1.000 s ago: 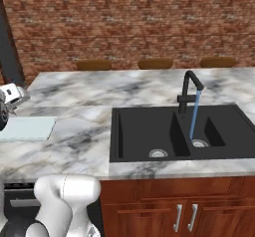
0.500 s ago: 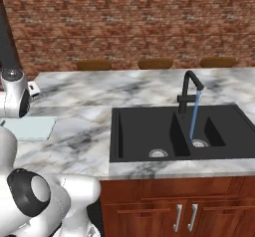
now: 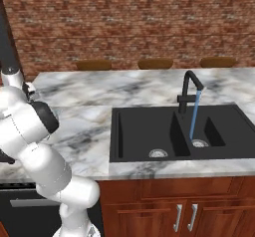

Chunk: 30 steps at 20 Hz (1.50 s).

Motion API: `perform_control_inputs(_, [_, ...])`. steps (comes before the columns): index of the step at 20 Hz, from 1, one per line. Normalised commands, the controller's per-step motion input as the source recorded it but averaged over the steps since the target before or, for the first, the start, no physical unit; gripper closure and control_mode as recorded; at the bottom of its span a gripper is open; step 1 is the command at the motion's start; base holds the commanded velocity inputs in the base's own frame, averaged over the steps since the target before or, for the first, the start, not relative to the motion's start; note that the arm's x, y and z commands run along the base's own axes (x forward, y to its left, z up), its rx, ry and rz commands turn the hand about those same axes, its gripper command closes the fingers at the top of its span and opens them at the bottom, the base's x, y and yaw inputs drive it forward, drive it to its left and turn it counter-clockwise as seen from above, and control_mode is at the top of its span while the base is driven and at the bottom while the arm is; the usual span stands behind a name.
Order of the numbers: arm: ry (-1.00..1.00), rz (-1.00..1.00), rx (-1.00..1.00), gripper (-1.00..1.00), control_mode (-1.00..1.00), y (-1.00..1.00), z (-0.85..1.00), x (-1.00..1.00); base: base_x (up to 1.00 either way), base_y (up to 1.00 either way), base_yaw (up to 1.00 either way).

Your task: Take the fish out of the fridge, briefly rinse it in the sink, and place it on the tray next to the sink.

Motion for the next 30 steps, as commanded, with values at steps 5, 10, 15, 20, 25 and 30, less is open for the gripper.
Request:
perform_control_inputs(5, [0.11, 0.02, -0.07, 1.0, -1.0, 0.29, -0.21, 0.06, 0.0, 0.0, 0.0])
perform_control_inputs(10, [0.01, 0.02, -0.08, 1.0, -1.0, -0.01, -0.99, -0.21, 0.0, 0.0, 0.0])
perform_control_inputs(15, [0.0, 0.0, 0.0, 1.0, -1.0, -0.07, -0.53, -0.1, 0.0, 0.0, 0.0])
perform_control_inputs(20, [0.0, 0.0, 0.0, 1.0, -1.0, 0.0, -0.21, 0.03, 0.0, 0.0, 0.0])
perform_control_inputs(25, [0.0, 0.0, 0.0, 1.0, -1.0, -0.02, -0.27, 0.14, 0.0, 0.0, 0.0])
perform_control_inputs(30, [-0.02, 0.0, 0.0, 1.0, -1.0, -0.11, -0.28, 0.11, 0.0, 0.0, 0.0])
